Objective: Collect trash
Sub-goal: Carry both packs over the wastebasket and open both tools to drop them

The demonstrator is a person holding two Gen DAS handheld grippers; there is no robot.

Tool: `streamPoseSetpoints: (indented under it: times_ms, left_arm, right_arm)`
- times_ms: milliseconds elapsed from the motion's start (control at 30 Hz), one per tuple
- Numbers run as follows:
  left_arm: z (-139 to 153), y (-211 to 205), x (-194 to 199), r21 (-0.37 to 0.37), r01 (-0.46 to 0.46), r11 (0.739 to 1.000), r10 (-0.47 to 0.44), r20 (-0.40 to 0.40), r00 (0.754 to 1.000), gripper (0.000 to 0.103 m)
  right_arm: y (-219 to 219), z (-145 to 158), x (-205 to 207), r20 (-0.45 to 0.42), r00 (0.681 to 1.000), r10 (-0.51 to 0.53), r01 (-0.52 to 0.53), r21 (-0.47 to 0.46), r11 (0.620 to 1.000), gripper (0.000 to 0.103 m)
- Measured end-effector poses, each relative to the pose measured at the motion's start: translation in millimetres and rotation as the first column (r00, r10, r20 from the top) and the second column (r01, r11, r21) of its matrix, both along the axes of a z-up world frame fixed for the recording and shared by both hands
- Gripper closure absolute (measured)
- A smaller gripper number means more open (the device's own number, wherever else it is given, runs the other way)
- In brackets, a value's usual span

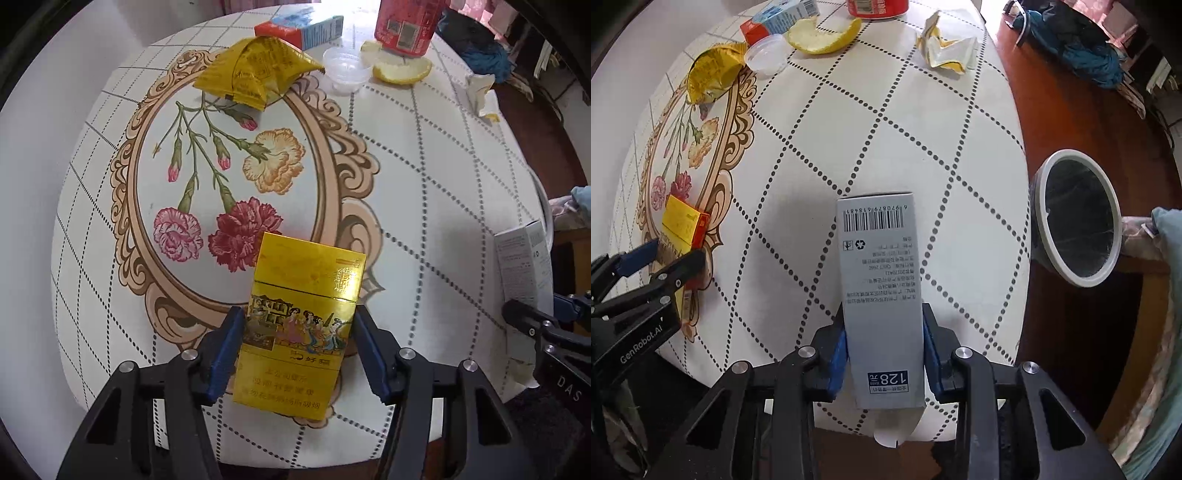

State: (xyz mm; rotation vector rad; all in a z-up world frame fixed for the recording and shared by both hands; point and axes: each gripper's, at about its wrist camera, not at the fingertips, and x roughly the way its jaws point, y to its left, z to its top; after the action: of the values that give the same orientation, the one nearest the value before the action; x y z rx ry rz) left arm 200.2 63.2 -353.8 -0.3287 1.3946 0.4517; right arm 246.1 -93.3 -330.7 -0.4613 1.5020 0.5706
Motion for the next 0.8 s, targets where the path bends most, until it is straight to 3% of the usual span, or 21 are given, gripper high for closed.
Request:
streamPoseSetpoints:
  times_ms: [267, 467, 667, 800]
  left_arm:
    - [74.8, -29.2, 1.1, 0.047, 0.021, 0.999, -0.027, 0.133, 0.991, 0.047]
    - [156.0, -56.0, 40.9, 0.070, 0.097, 0.993, -0.113, 0.281, 0.953, 0.047]
    - [188.3, -101.6, 107.4, 0.065, 0.219, 0.974, -0.227, 0.374, 0.899, 0.047]
    - [182.5, -138.2, 159.9, 0.037, 0.310, 0.950, -0.299, 0.394, 0.869, 0.047]
  right_arm:
    - [-50.8, 70.6, 18.8, 0.071, 0.993, -0.095, 0.084, 0.153, 0.985, 0.067]
    - [-66.6, 124.0, 70.2, 0.130, 0.975, -0.180, 0.144, 0.251, 0.957, 0.067]
    - [-114.3, 154.9, 118.5, 0.180, 0.941, -0.286, 0.223, 0.305, 0.926, 0.067]
    - [-155.5, 158.3, 155.1, 0.203, 0.913, -0.353, 0.286, 0.299, 0.910, 0.067]
